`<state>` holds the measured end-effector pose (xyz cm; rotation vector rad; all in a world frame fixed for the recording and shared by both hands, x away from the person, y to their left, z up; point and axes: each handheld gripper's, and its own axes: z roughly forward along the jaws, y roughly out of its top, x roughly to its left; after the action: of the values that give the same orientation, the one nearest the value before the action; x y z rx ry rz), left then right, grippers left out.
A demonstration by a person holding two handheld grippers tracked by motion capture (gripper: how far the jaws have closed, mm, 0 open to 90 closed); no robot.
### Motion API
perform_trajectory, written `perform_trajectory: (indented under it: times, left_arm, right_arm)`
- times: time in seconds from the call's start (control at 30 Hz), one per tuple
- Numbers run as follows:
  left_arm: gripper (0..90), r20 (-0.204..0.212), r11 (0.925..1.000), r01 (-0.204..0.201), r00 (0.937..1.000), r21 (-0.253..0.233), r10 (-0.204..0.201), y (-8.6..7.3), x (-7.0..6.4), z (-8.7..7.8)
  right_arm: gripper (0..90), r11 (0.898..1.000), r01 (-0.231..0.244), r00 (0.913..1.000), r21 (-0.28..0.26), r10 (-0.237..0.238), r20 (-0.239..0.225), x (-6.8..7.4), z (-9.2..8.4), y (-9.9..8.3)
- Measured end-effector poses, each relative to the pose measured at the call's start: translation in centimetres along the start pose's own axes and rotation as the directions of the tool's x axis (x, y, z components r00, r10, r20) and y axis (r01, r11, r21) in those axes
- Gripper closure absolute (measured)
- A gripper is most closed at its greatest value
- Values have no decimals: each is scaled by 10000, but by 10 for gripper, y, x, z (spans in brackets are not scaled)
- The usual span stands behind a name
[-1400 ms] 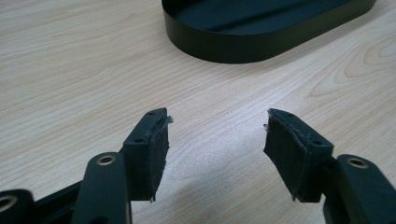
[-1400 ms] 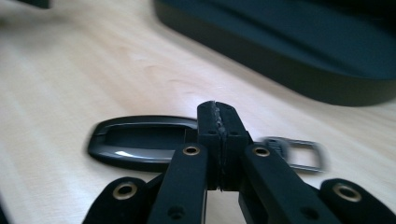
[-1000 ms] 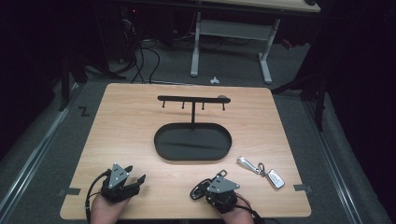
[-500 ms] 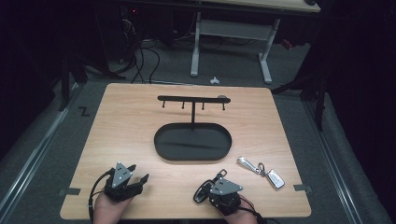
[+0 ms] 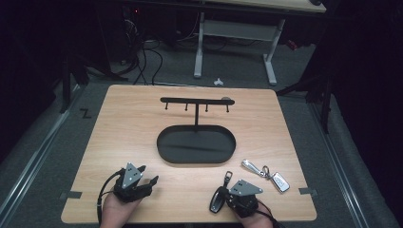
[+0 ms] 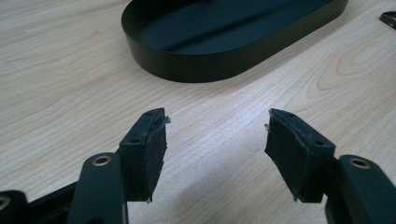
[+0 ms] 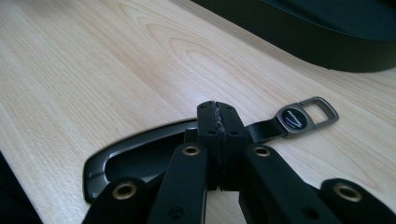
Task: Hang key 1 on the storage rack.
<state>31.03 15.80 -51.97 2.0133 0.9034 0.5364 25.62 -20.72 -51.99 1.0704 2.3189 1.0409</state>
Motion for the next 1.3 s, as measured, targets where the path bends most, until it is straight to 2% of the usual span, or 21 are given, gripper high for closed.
perform_trajectory:
  times: [0.13,0.23,0.43,0.53,0.7,0.8,1.17,1.3]
  left_arm:
    - [384,24,10000,-12,10000,-47,12,1,-1,1]
    - [385,66,9999,51,10000,-122,-50,3,-1,3]
    - [385,134,9999,23,9999,-169,-20,9,-2,11]
    - [384,187,9998,60,9998,-212,-56,12,-2,14]
    - [383,244,9996,80,9997,-279,-73,16,-2,18]
    - [383,311,9996,54,9995,-266,-46,17,-3,21]
    - [381,274,9997,60,9996,-244,-53,16,-2,18]
    - [381,244,9997,85,9997,-239,-79,14,-1,15]
  right_arm:
    - [900,9998,-156,9999,-101,156,-26,-3,-5,-1]
    - [899,9997,-172,9996,-172,168,-219,2,-11,-2]
    - [900,10000,80,9975,34,-78,-708,17,-17,-7]
    - [900,9998,167,9966,84,-160,-812,18,-17,-10]
    - [900,9997,150,9989,218,-140,-439,15,-21,-16]
    - [900,9997,61,9999,241,-57,-153,7,-25,-19]
    - [900,9978,-613,9974,251,602,396,-22,-33,-28]
    - [900,9975,-676,9961,212,663,582,-30,-33,-27]
